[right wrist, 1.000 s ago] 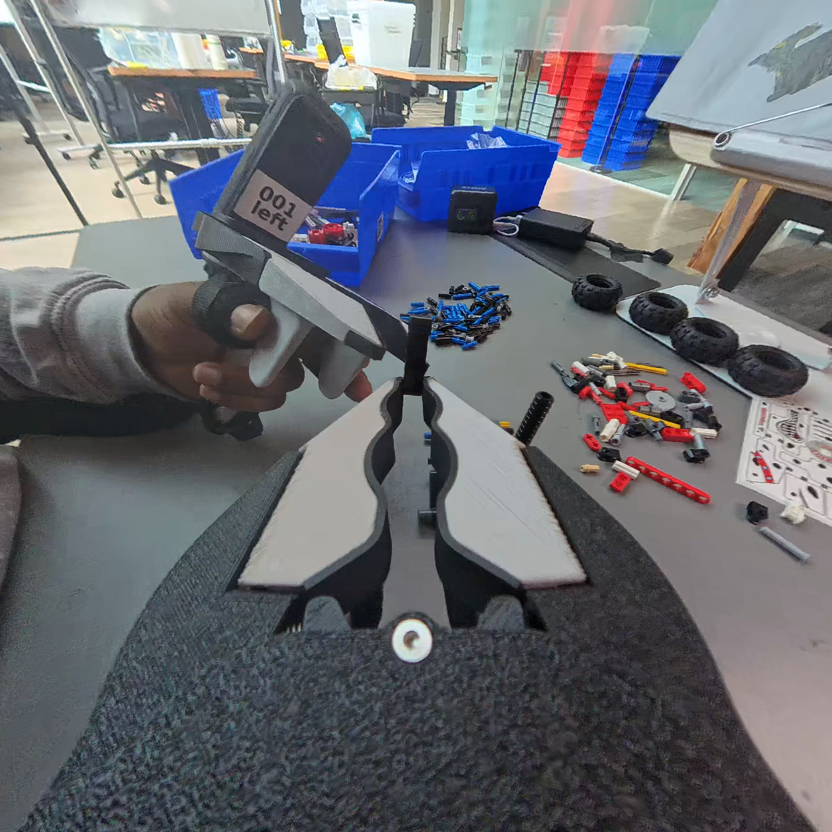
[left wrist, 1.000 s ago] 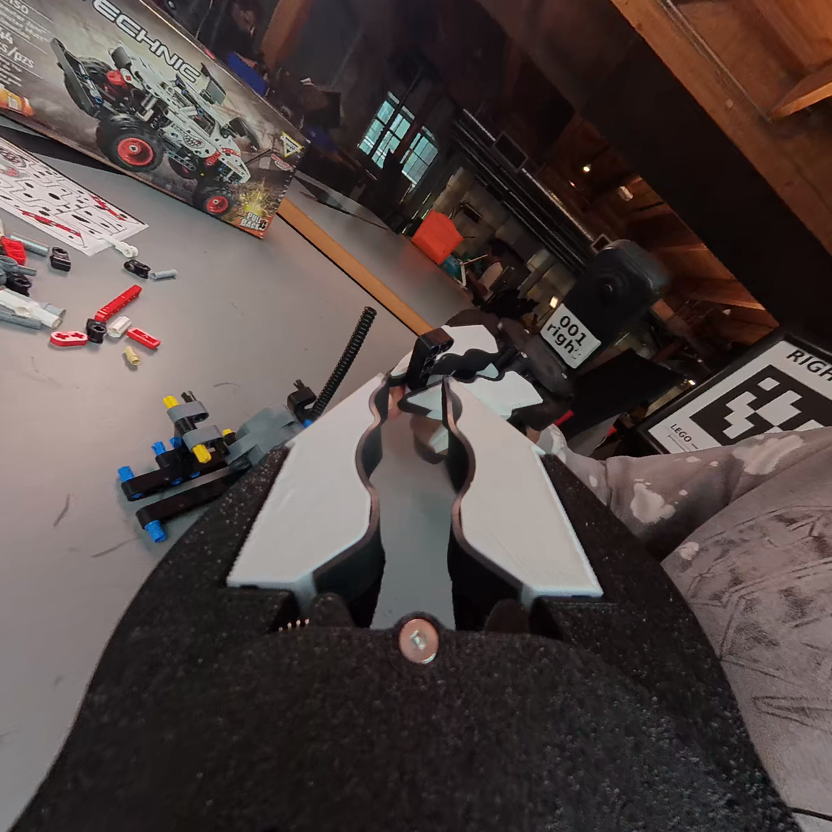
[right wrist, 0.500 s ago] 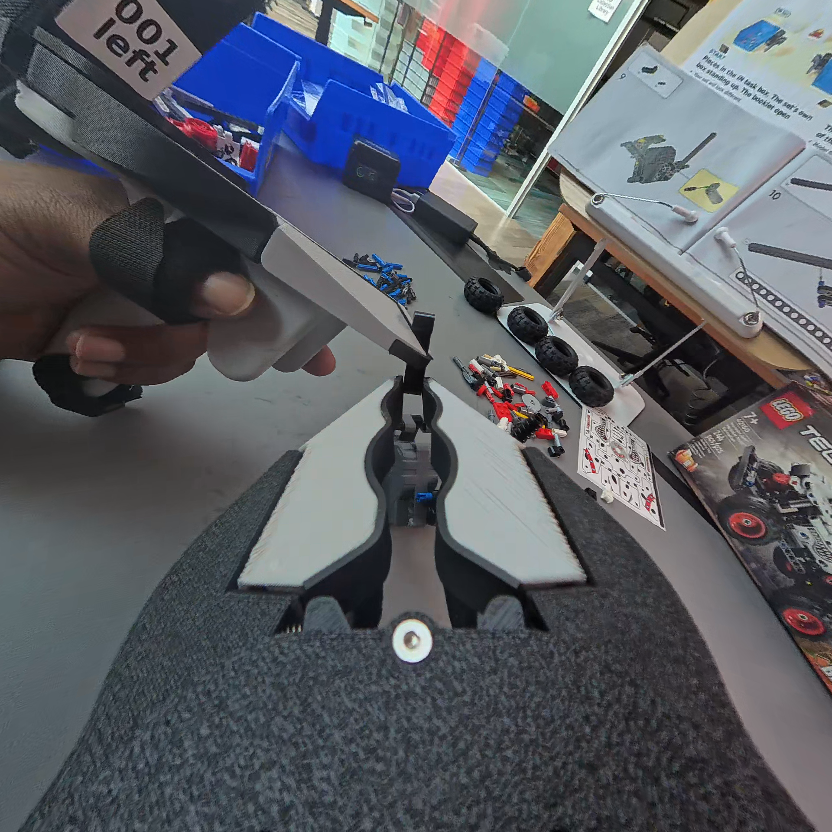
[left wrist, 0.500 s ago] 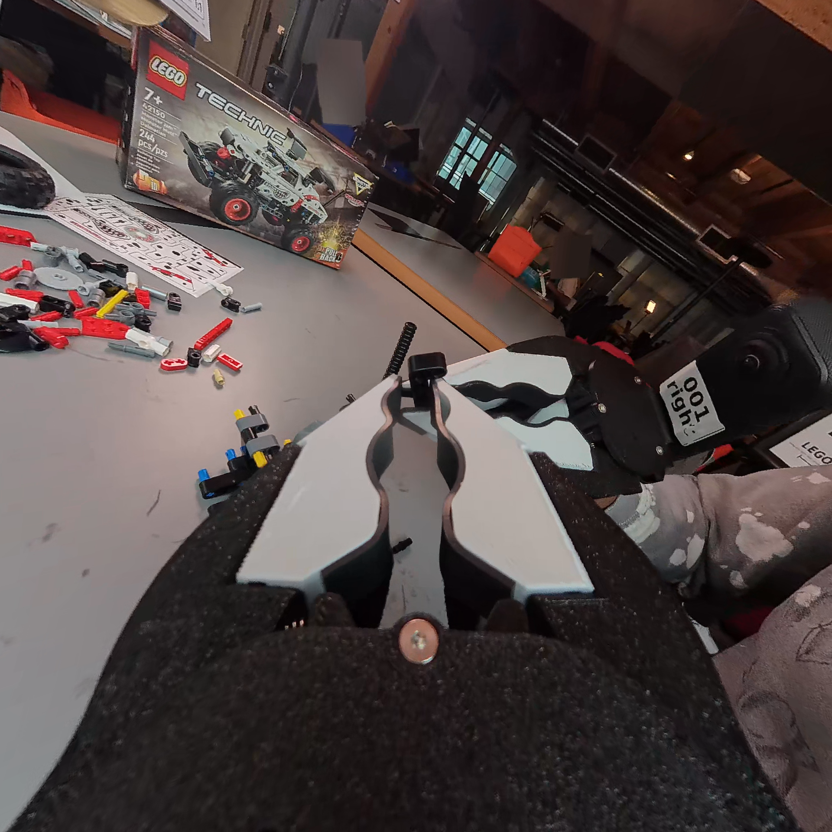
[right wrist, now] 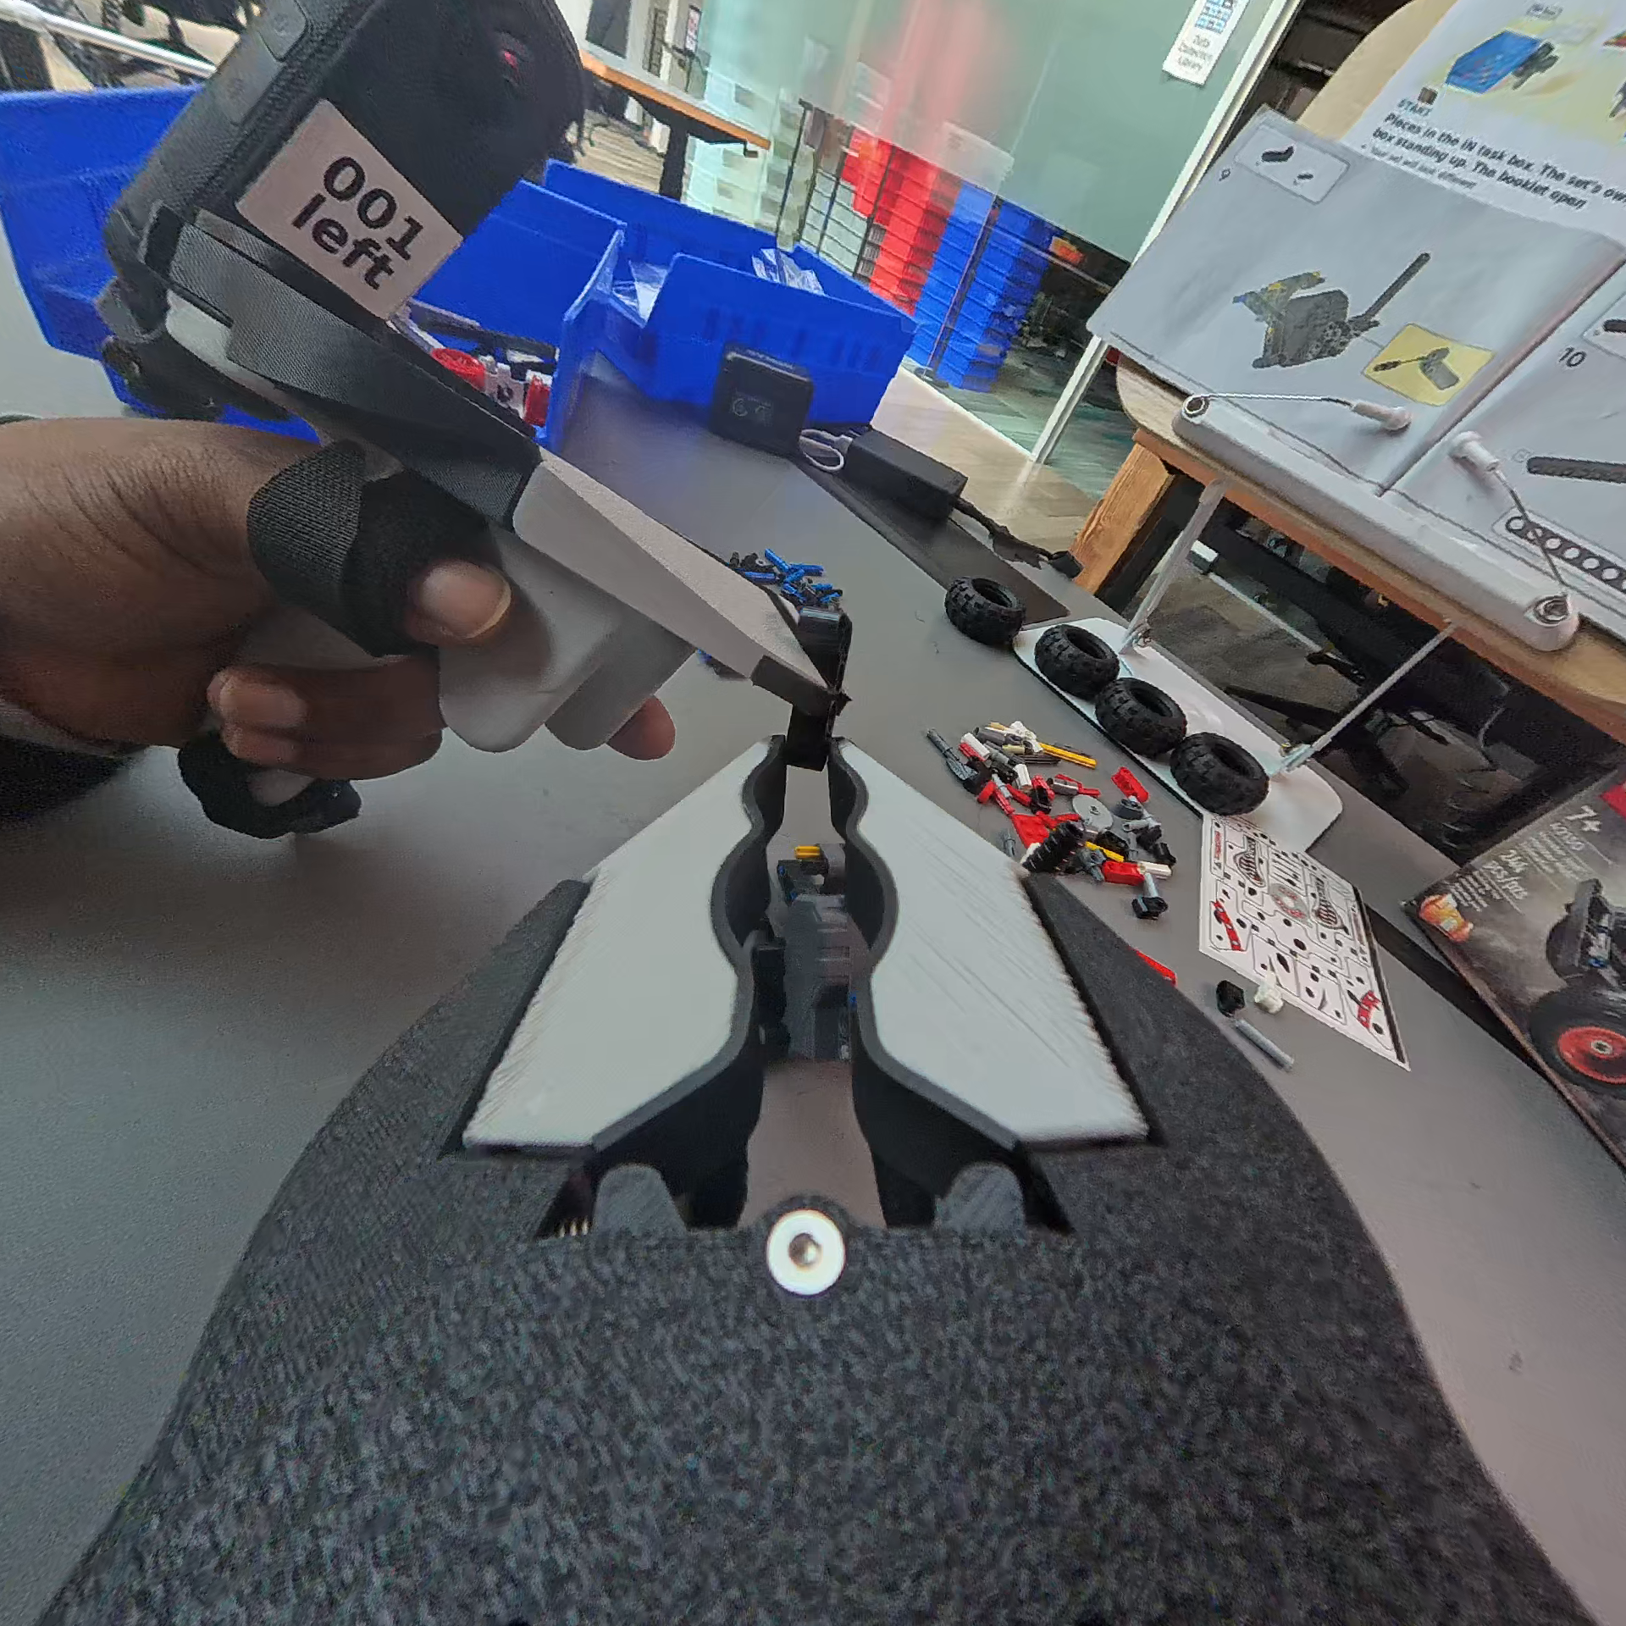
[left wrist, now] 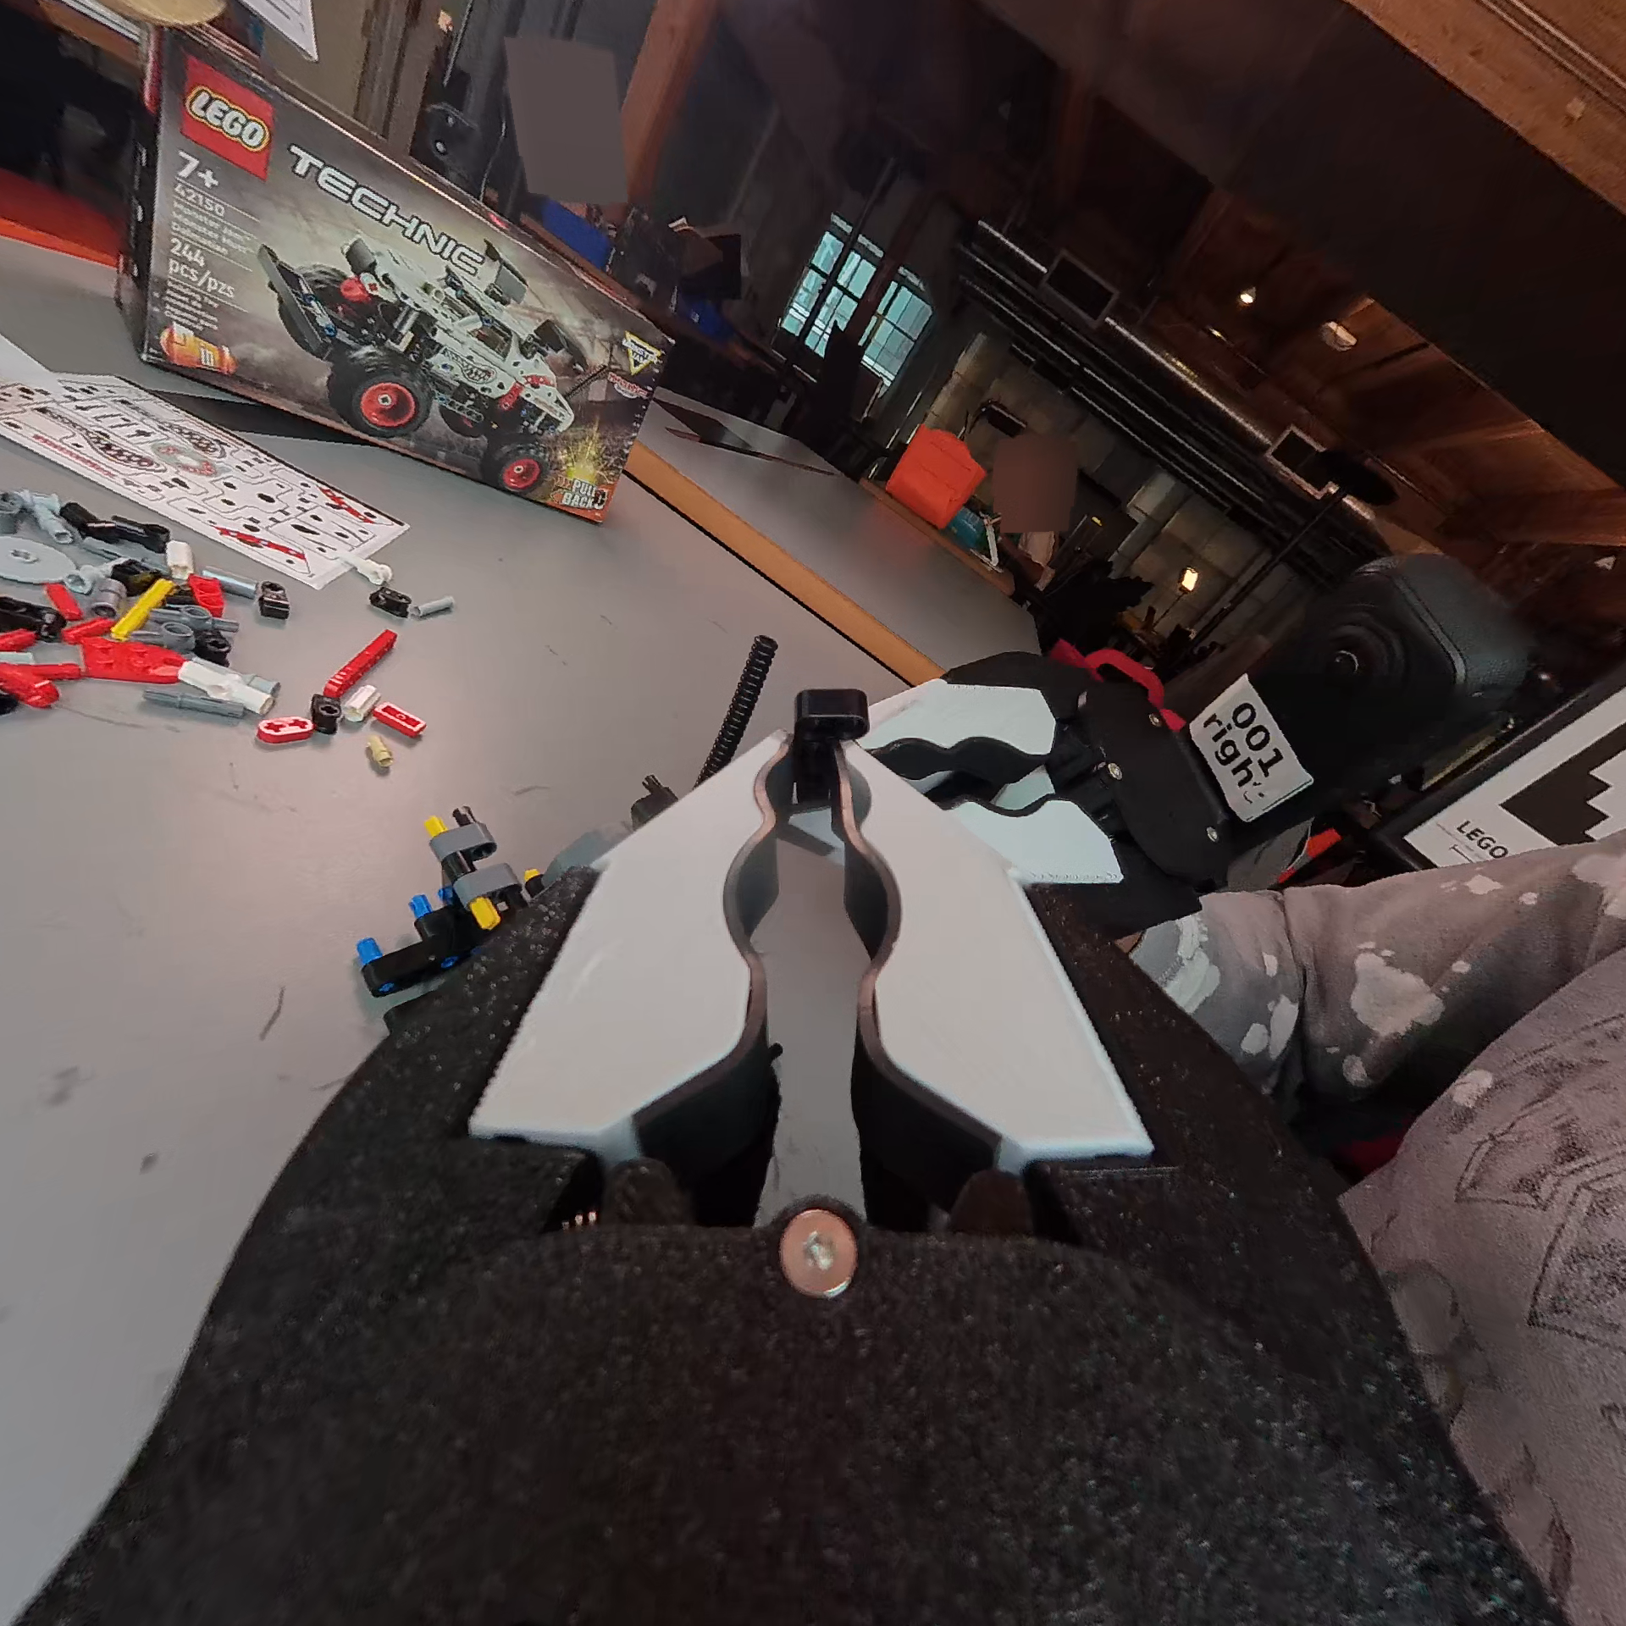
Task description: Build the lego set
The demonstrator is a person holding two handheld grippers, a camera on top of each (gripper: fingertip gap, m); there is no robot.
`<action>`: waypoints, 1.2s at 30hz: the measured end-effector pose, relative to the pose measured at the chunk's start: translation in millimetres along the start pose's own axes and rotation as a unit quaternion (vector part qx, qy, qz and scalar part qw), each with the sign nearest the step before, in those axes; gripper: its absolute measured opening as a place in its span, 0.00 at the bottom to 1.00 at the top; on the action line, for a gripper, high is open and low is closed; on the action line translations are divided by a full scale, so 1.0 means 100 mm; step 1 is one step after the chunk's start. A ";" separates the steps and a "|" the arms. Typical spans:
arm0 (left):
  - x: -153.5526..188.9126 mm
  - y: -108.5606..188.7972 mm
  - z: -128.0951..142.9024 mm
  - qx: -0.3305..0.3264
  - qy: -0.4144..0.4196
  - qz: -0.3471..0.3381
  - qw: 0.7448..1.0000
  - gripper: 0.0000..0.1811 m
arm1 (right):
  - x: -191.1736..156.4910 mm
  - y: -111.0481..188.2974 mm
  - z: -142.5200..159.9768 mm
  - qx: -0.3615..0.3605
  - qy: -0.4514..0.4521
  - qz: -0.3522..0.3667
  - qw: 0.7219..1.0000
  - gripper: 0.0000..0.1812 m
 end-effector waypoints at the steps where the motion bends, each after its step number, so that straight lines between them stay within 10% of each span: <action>1: 0.01 0.01 0.00 -0.001 -0.005 0.003 1.000 0.03 | 0.00 0.01 -0.01 0.006 -0.003 -0.007 1.000 0.05; 36: 0.00 0.04 0.00 0.011 0.034 0.027 0.999 0.04 | 0.00 0.07 -0.06 0.042 0.011 -0.011 0.999 0.05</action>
Point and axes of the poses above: each gripper's, where its closed fingertips meet, y back along the fingers, z out of its underside, x = y × z across the jaws, the point moved 5 cm from there along y, back along the fingers, and after that the axes turned 5 degrees about -z, right-handed, at the moved point
